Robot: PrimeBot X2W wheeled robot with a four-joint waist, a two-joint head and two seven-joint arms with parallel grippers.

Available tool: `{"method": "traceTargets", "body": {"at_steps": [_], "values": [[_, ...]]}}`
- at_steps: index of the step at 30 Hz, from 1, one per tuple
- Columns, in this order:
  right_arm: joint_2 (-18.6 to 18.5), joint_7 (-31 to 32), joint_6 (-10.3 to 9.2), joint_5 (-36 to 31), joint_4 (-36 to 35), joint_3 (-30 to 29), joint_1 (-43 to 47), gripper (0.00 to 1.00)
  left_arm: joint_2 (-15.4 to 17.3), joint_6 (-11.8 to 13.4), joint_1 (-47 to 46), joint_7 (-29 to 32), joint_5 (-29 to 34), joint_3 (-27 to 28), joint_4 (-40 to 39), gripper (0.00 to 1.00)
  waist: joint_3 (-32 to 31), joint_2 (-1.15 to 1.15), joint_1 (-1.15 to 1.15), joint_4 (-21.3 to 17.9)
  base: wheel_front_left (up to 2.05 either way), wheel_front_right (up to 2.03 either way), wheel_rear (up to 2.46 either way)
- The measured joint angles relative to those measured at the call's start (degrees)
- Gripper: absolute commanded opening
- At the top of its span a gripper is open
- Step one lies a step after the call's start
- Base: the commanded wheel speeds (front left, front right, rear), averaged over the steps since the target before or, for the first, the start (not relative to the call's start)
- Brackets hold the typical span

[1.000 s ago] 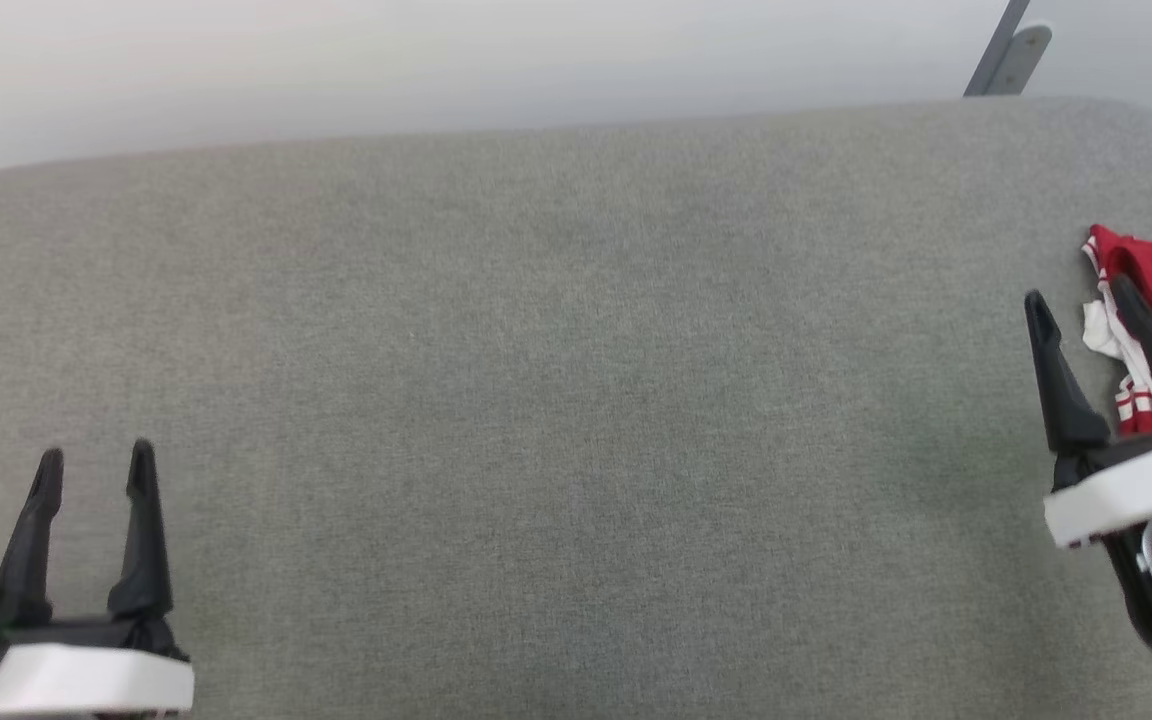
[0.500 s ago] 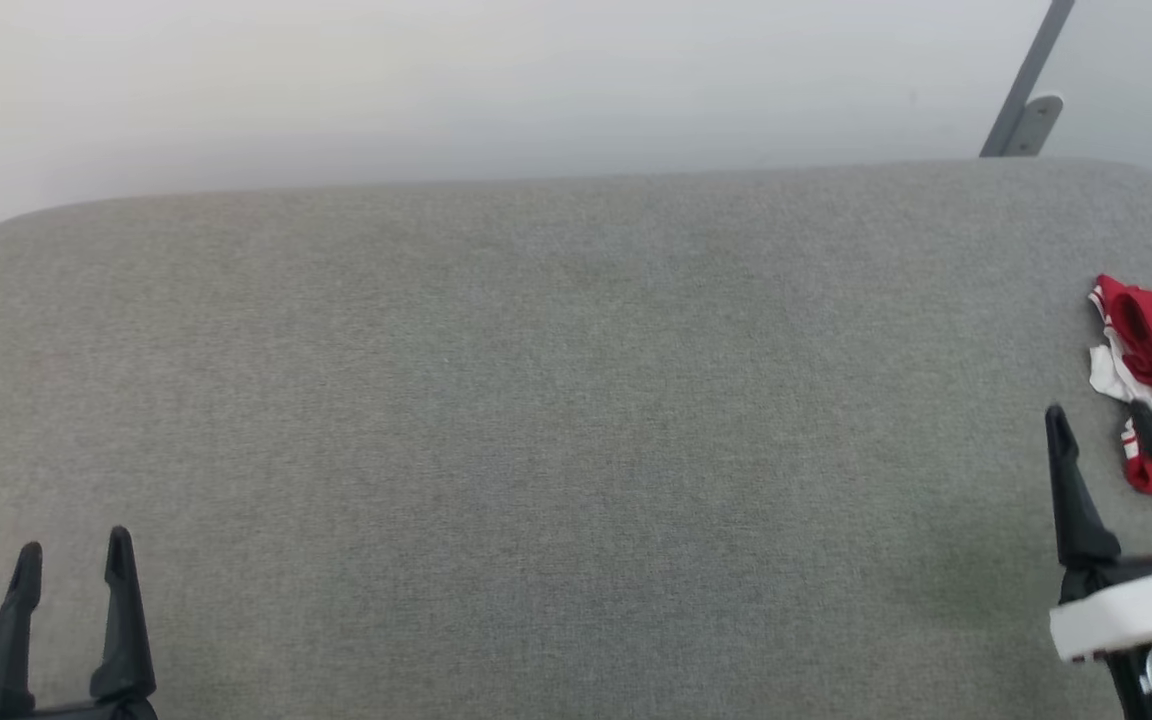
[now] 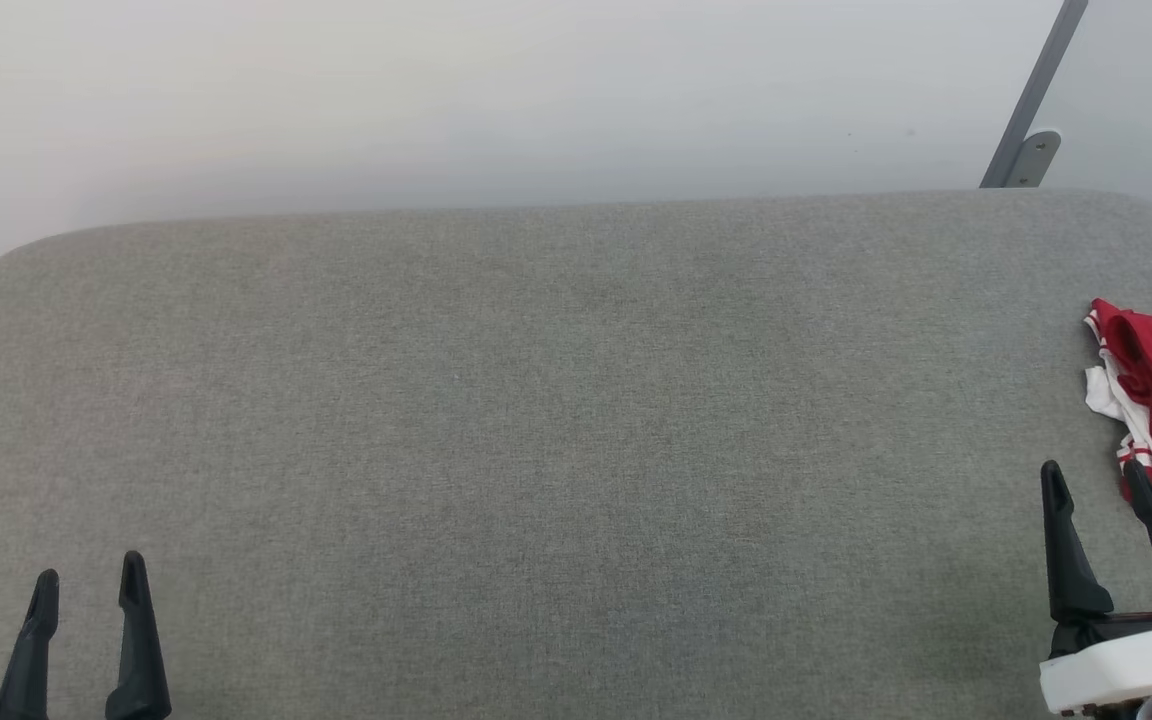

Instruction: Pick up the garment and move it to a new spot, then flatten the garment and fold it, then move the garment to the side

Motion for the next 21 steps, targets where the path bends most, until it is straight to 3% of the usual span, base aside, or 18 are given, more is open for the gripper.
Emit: {"method": "traceTargets", "body": {"at_steps": [21], "values": [[1.4, 0.0, 0.00, -0.2, -0.6, 0.1, 1.5, 1.00, -0.3, 0.0, 0.4, 0.0, 0.6, -1.6, 0.0, 1.00, -0.3, 0.00, 0.00, -0.6, 0.00, 0.00, 0.00]]}}
